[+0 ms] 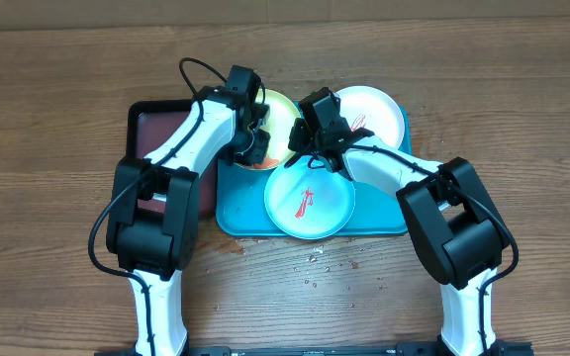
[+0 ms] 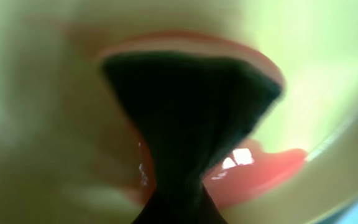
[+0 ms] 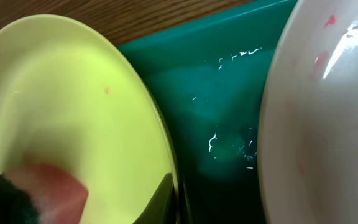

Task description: Clean dirty plates on tray and stack at the side

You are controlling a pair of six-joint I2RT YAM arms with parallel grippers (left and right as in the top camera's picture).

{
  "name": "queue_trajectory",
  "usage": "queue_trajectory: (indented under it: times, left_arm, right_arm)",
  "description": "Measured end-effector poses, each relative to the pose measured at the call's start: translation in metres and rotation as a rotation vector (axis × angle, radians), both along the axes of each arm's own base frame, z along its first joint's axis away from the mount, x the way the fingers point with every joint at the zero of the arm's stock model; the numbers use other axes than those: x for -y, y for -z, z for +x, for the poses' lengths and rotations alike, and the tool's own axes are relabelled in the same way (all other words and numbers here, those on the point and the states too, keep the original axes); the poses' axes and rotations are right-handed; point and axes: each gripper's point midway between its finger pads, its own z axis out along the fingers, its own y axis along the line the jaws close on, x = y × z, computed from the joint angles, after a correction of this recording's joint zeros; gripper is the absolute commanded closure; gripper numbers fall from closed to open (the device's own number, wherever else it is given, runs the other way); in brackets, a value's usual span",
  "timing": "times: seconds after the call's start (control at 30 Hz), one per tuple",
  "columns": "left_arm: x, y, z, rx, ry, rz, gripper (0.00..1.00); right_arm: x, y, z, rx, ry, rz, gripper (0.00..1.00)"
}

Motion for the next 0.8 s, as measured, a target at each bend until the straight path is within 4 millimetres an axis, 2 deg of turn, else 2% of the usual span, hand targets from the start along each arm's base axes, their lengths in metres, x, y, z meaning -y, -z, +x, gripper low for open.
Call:
queue_trajectory:
  times: [0.13,0.3,0.5,0.67,0.8]
  left_arm:
    - [-0.012,-0.001,0.013,0.059,-0.053,0.066,0.96]
    - [-0.023,-0.007,0.041,0.177,-0.108,0.105,0.96]
    - [-0.026,-0.013,0.068,0.29,-0.157,0.11,0.96]
    - [-0.025,-0.015,0.081,0.345,-0.187,0.105,0.96]
    - [-0.03,-0.016,0.083,0.359,-0.207,0.126,0.96]
  right_arm:
    - [0.0,0.0,0.0,0.001,0.002,-0.001,0.96]
    - [0.0,0.0,0.0,0.001,0.003,-0.001,0.96]
    - [0.0,0.0,0.0,0.001,0.003,-0.001,0.96]
    - [0.0,0.0,0.0,0.001,0.003,-0.001,0.96]
    - [0.0,0.0,0.0,0.001,0.002,0.0,0.96]
